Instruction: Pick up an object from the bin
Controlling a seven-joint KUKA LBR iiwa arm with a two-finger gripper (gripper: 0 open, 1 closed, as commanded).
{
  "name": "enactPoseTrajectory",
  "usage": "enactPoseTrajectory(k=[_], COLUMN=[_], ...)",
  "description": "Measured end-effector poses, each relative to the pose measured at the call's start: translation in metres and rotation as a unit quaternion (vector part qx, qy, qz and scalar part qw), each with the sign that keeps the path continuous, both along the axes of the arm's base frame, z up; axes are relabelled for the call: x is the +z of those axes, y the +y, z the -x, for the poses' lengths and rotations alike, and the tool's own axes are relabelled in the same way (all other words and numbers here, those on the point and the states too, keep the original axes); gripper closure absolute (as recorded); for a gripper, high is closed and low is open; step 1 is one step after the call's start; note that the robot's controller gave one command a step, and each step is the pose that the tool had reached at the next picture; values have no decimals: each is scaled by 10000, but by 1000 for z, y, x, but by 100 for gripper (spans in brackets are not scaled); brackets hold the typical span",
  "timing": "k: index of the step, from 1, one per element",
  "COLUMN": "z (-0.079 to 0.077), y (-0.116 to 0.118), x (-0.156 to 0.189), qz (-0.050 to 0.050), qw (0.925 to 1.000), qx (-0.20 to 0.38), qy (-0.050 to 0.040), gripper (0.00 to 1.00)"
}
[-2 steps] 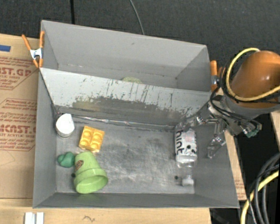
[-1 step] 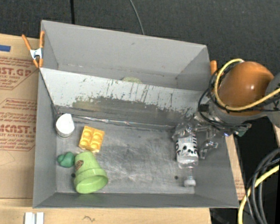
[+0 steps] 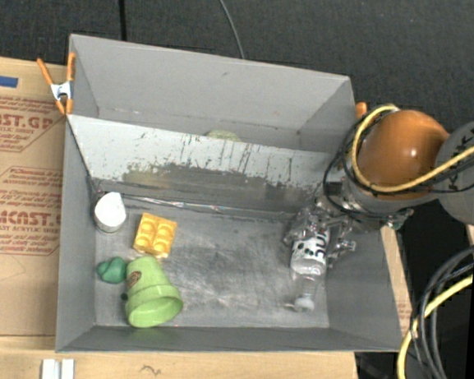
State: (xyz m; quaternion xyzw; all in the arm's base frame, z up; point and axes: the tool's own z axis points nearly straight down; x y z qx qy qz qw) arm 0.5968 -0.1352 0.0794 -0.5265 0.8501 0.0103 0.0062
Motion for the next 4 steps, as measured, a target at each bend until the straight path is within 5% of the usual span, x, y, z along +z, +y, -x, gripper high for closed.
enactPoseTrajectory(k=[2,3,4], z=[-2,-2,-2], y=[5,1,6], x=[9,72,92], qz=[85,119,112], qw=[10000,9999,9999], qx=[13,-6,1], qy=[-22,-39,-19], gripper=[100,100,100])
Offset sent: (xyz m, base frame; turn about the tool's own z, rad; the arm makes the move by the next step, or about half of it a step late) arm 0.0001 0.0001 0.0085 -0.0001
